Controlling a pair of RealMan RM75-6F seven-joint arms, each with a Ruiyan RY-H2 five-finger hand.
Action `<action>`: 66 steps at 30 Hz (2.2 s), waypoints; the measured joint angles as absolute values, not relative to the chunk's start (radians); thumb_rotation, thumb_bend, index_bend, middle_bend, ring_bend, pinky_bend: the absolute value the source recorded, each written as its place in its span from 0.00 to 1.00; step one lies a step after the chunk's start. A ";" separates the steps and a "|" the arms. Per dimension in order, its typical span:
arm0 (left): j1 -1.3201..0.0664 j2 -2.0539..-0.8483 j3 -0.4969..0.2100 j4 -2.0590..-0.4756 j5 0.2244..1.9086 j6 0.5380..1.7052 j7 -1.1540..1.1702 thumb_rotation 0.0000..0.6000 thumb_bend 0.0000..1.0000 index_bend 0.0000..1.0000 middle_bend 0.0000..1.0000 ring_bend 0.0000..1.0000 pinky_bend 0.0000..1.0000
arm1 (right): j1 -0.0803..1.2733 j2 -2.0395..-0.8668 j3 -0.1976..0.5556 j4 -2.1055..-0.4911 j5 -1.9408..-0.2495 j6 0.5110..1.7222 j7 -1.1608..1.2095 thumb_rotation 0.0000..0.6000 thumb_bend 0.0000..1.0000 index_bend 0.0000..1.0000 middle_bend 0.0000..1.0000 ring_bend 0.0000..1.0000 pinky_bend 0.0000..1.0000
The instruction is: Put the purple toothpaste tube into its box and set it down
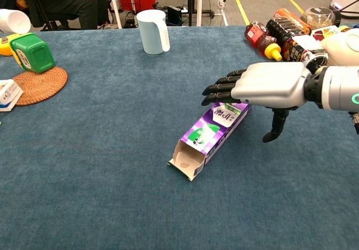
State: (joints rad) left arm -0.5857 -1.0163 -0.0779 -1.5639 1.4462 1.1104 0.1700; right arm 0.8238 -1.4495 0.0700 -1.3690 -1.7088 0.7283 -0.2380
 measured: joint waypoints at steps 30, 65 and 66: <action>-0.565 -1.014 -0.073 -1.531 1.484 1.110 0.110 1.00 0.36 0.58 0.50 0.40 0.58 | 0.752 -1.566 0.185 -1.404 -1.380 0.940 -0.513 1.00 0.43 0.55 0.64 0.65 0.61; -0.927 -1.354 -0.209 -1.856 0.671 1.084 1.058 1.00 0.36 0.58 0.50 0.40 0.60 | 0.815 -1.674 0.330 -1.711 -0.685 1.355 -1.051 1.00 0.49 0.60 0.70 0.73 0.76; -0.939 -1.368 -0.209 -1.854 0.660 1.094 1.068 1.00 0.36 0.58 0.50 0.40 0.60 | 0.815 -1.675 0.329 -1.710 -0.683 1.356 -1.050 1.00 0.49 0.60 0.70 0.73 0.76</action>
State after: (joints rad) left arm -0.9385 -1.3675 -0.2093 -1.8541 0.6597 1.0938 1.0680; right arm 0.8155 -1.6750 0.3294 -1.7103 -0.6834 1.3564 -1.0502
